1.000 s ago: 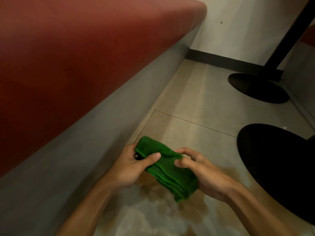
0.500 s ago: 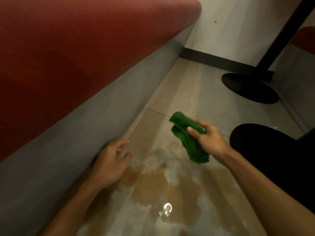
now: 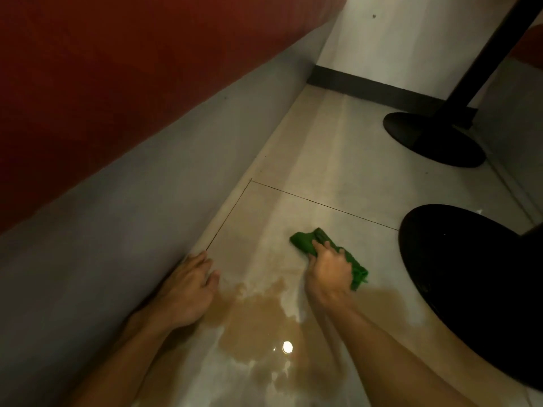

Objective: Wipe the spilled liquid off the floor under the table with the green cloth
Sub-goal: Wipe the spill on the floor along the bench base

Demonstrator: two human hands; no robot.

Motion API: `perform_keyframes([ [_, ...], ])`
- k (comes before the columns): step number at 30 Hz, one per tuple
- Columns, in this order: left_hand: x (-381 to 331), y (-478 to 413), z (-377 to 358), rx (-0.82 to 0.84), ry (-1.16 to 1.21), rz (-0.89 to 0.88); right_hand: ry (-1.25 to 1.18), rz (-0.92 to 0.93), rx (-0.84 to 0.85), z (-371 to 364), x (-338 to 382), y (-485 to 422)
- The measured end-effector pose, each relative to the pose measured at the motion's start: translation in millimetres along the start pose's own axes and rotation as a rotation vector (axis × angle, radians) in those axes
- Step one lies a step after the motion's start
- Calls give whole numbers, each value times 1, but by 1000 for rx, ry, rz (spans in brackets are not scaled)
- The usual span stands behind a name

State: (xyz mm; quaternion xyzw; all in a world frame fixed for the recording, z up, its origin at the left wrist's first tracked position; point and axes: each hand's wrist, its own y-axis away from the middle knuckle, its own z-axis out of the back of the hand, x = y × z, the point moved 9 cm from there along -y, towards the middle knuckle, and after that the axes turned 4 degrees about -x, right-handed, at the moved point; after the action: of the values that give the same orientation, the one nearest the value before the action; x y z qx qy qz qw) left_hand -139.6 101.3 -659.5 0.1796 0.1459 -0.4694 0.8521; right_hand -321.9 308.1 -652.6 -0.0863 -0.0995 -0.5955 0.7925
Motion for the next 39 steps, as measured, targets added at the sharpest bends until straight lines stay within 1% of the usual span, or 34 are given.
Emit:
perform_keyframes([
  [2, 1, -2, 0, 3, -3, 10, -40, 37, 28, -7, 30, 8],
  [6, 5, -2, 0, -4, 49, 15, -53, 250, 150, -21, 100, 40],
  [8, 5, -1, 1, -11, 58, 9, -31, 321, 230, -27, 117, 56],
  [10, 4, 0, 2, -19, 65, 1, -7, 367, 266, -27, 116, 56],
  [13, 4, 1, 4, -37, 72, -5, 3, 347, 291, -25, 82, 34],
  [17, 4, 0, 5, -74, 63, -9, 3, 120, 227, -7, 11, -7],
  [19, 4, 1, 4, -84, 47, -6, -10, 53, 218, -4, -2, -11],
  [21, 5, 1, 3, -100, 53, 0, -15, 26, 185, -5, 7, -2],
  [22, 4, 1, 3, -105, 54, -2, -16, 36, 160, -5, 18, 5],
  [24, 4, 1, 3, -110, 54, -14, -20, 126, 149, -11, 49, 24],
  [28, 5, 1, 4, -118, 91, -24, -38, 369, 235, -27, 101, 68],
  [31, 2, 7, 7, -135, 121, -20, -19, 499, 291, -32, 103, 73],
  [33, 0, 23, 16, -197, 145, -28, -30, 511, 326, -33, 96, 55],
  [35, 1, 51, 26, -272, 168, -10, -42, 477, 332, -31, 93, 33],
  [38, 8, 98, 32, -376, 65, 29, -81, 436, 308, -30, 106, 19],
  [39, 12, 112, 28, -343, 18, 57, -111, 437, 305, -32, 113, 21],
])
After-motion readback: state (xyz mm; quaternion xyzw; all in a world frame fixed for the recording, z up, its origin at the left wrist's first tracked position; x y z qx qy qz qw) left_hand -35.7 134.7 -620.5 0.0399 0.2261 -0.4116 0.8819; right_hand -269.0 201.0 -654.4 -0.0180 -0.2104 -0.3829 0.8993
